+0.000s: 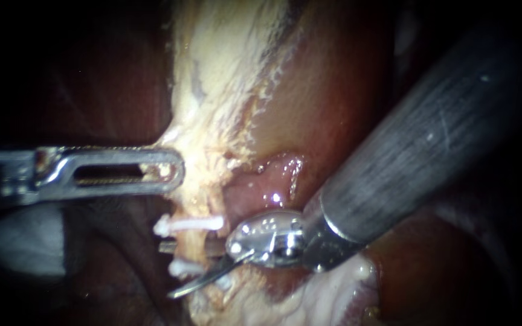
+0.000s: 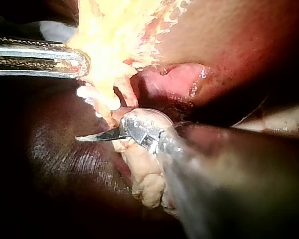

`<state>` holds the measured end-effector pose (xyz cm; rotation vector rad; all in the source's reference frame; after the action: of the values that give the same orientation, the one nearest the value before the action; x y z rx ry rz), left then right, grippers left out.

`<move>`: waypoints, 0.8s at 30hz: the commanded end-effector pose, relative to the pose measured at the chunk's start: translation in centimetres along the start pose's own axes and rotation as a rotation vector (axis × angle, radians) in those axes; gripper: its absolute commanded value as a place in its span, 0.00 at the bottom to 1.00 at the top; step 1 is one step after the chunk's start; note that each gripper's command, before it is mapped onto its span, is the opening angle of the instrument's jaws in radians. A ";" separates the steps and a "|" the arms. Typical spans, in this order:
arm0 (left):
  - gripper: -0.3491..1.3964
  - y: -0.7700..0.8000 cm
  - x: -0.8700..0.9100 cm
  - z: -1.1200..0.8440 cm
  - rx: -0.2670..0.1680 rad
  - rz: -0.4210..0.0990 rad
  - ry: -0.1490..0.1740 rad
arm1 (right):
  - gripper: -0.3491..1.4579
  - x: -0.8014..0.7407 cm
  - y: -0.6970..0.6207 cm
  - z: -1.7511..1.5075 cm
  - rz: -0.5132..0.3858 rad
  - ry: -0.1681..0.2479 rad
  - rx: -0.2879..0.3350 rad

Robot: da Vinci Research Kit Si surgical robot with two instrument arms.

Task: Go to the cutting position left tube

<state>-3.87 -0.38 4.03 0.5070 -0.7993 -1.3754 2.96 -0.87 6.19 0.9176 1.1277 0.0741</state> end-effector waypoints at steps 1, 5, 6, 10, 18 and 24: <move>0.00 0.00 0.00 0.00 0.000 0.000 0.000 | 0.88 0.01 0.01 0.02 0.001 0.003 -0.001; 0.00 -0.01 0.00 0.01 0.000 0.000 -0.001 | 0.88 0.03 0.05 0.09 0.019 0.005 -0.005; 0.00 -0.01 0.00 0.01 0.000 0.000 -0.001 | 0.88 0.04 0.05 0.10 0.025 0.005 -0.006; 0.00 -0.01 0.01 0.03 -0.001 -0.001 -0.001 | 0.88 0.04 0.08 0.15 0.048 0.007 -0.008; 0.00 -0.02 0.01 0.03 -0.002 -0.001 -0.002 | 0.88 0.04 0.13 0.17 0.072 0.009 -0.009; 0.00 -0.02 0.01 0.03 -0.002 -0.001 -0.002 | 0.87 0.02 0.16 0.16 0.084 0.009 -0.009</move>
<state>-3.91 -0.39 4.04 0.5048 -0.7995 -1.3773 3.16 -0.85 6.30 0.9574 1.0968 0.1527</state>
